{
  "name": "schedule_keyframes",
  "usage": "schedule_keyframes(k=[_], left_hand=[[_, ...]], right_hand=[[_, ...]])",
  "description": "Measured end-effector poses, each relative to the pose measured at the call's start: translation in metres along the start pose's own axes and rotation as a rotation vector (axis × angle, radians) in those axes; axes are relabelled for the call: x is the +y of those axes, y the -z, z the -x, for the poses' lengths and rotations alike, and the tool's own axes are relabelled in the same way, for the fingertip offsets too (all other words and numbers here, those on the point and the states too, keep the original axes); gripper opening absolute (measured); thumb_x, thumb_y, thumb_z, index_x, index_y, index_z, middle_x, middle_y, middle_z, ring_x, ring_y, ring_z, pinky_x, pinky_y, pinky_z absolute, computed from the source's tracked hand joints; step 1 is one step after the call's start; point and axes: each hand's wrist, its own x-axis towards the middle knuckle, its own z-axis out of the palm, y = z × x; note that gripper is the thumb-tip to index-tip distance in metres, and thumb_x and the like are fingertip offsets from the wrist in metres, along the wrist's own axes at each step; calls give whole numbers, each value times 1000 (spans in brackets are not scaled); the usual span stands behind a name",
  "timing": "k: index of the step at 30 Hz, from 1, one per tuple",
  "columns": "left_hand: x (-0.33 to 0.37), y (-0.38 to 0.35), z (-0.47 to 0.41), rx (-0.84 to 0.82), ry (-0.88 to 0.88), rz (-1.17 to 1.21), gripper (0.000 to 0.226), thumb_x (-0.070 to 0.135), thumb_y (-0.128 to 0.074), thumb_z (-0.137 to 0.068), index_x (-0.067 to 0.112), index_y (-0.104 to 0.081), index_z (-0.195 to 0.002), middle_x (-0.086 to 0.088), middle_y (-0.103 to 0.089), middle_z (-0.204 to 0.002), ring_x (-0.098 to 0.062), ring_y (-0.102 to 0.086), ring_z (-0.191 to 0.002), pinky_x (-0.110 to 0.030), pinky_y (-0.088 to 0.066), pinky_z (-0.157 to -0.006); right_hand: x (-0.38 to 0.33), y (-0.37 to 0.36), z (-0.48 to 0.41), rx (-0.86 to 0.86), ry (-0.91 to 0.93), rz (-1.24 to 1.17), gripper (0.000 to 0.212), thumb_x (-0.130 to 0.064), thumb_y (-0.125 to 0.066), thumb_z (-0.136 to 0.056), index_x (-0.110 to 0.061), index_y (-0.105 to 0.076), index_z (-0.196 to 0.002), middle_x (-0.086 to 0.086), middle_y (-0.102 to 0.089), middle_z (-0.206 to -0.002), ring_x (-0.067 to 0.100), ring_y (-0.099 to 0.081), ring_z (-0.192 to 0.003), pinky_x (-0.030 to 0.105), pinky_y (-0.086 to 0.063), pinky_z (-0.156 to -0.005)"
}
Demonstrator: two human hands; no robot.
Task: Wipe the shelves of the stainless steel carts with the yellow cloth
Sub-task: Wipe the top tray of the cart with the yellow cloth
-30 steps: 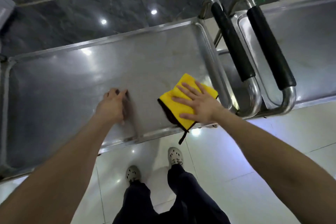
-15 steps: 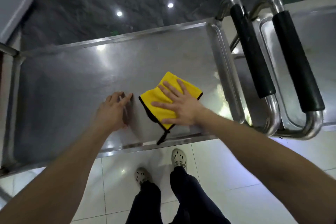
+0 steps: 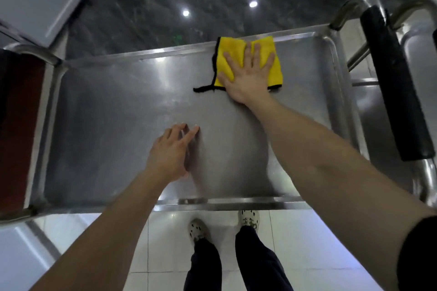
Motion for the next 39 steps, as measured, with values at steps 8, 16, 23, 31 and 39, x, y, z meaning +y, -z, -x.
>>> schedule_keyframes(k=[8,16,23,31,39], left_hand=[[-3,0,1,-4,-17,-10,147,44,-103,-56,41,-12,-171,-3,-15,-172,-32,-27,-154,-50,-40,-119],[-4,-3,-1,-16,-3,5,148,45,-102,-53,44,-11,-170,-2,-15,-172,-32,-24,-155,-50,-37,-122],[-8,1,2,-7,-50,-17,149,51,-104,-49,39,-18,-171,-4,-23,-170,-32,-29,-153,-50,-39,-121],[-8,0,0,-8,-54,-20,153,53,-103,-47,40,-16,-172,-7,-24,-170,-35,-31,-152,-52,-44,-117],[-5,3,3,-5,-72,13,145,48,-104,-47,37,-25,-169,-5,-27,-166,-34,-34,-149,-49,-44,-114]], right_hand=[[8,-1,11,-11,352,20,67,-75,-27,-105,-50,-24,-167,2,-12,-180,29,-3,-167,70,0,-127],[125,14,38,67,-307,10,81,-83,-11,-98,-45,-22,-168,7,-11,-180,32,-2,-166,73,2,-125],[-8,-36,181,107,223,-1,70,-71,-35,-106,-39,-29,-169,17,-11,-179,41,-2,-166,77,-9,-122],[63,-22,217,-4,637,74,64,-67,-37,-109,-46,-26,-168,-2,-8,-181,25,0,-167,64,-4,-131],[124,-11,230,98,-323,35,70,-72,-29,-106,-44,-19,-170,8,-9,-180,32,-2,-167,69,2,-128]])
